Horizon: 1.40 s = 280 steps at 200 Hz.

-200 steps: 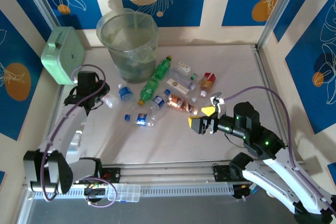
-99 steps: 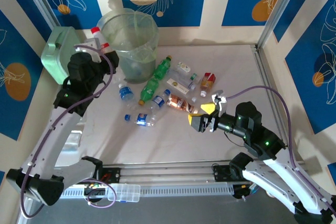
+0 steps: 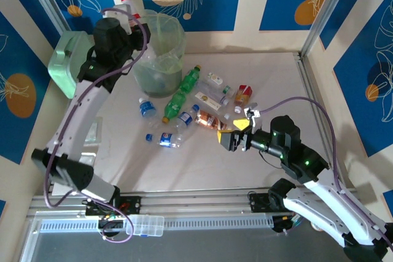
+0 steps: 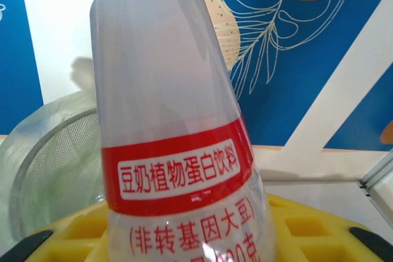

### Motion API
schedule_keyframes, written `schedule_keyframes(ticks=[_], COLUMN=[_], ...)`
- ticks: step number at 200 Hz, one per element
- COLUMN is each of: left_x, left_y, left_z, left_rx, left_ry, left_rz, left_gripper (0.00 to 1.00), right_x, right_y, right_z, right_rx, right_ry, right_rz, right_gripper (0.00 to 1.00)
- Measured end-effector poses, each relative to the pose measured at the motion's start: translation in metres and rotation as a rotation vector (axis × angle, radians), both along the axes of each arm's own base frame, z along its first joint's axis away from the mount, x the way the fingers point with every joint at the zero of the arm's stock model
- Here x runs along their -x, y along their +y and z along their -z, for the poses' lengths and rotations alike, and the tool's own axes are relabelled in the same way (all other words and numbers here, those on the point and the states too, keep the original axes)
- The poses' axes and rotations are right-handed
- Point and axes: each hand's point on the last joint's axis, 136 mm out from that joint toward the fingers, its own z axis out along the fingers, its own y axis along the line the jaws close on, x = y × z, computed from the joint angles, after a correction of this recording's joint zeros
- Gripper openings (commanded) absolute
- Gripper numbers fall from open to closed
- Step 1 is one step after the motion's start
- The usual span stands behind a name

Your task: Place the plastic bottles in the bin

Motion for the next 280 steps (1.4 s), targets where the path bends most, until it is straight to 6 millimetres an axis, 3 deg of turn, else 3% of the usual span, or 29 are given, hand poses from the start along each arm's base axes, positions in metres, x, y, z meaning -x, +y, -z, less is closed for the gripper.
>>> schedule_keyframes(ticks=[60,88,111,144,184,227,253,280], left_x=[-0.074,-0.107,-0.127,-0.139,-0.148,-0.151,-0.152,-0.152], left_y=[0.010,0.023,0.026,0.025,0.028,0.032,0.032,0.034], left_z=[0.013,0.045,0.089,0.150,0.192,0.210,0.212,0.211], left_rx=[-0.127,-0.162,-0.174,-0.155,-0.149,-0.138,-0.125,-0.122], left_ry=[0.047,0.120,0.217,0.360,0.445,0.479,0.484,0.481], left_rz=[-0.117,-0.170,-0.189,-0.221,-0.269,-0.305,-0.315,-0.327], left_gripper=[0.34,0.34,0.35,0.35,0.42,0.55,0.70,0.78], right_x=[-0.011,-0.018,-0.024,-0.032,-0.035,-0.037,-0.038,-0.039], right_y=[0.000,0.004,0.008,0.014,0.018,0.018,0.019,0.019], right_z=[0.012,0.020,0.028,0.042,0.046,0.045,0.045,0.046], right_rx=[0.046,0.076,0.102,0.126,0.123,0.120,0.120,0.121], right_ry=[0.029,0.055,0.083,0.126,0.144,0.140,0.139,0.141], right_rz=[0.018,0.017,0.018,0.016,0.015,0.017,0.018,0.019], right_gripper=[0.97,0.97,0.97,0.97,0.97,0.97,0.97,0.97])
